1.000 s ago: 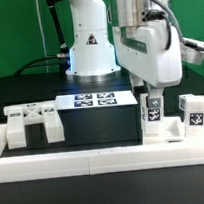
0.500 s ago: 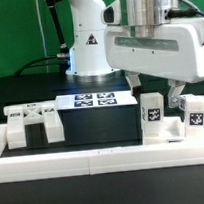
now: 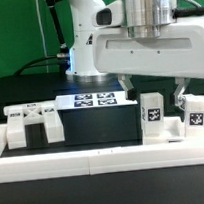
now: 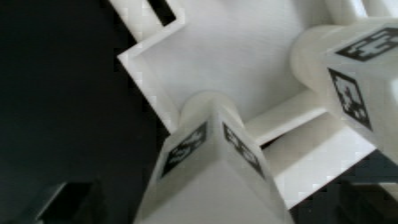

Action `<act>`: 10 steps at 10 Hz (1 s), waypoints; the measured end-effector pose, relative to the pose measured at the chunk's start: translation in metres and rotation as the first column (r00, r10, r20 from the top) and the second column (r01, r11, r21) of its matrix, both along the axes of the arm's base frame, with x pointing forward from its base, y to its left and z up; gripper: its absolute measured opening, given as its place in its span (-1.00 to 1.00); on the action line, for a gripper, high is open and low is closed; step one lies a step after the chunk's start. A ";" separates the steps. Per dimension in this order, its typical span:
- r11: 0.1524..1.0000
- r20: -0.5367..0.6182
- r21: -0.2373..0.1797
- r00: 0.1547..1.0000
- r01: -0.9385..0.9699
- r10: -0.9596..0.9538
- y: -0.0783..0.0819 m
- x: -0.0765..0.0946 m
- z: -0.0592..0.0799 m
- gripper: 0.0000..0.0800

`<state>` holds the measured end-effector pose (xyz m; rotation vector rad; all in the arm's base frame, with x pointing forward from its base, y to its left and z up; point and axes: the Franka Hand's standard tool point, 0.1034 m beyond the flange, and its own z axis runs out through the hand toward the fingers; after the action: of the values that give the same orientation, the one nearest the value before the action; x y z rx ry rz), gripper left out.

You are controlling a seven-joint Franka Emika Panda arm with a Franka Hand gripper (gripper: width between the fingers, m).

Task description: Assemble chair

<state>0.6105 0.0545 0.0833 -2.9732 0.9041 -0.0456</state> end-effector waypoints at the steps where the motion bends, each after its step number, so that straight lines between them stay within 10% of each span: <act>1: 0.998 0.001 -0.002 0.998 -0.063 0.063 0.000 0.000 0.000 0.62; 7: 0.906 0.003 -0.025 0.907 -0.422 0.422 -0.003 0.000 0.000 0.62; 9: 0.905 0.002 -0.026 0.906 -0.424 0.424 -0.003 0.000 0.000 -0.03; 10: 0.906 0.002 -0.026 0.906 -0.424 0.424 -0.003 0.000 0.000 -0.03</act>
Offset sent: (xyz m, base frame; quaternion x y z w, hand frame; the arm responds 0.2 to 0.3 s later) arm -0.0013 0.0007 0.0003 0.0000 0.0035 -0.1914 0.9815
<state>0.6107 0.0514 0.0834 -3.1141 0.2377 -0.0563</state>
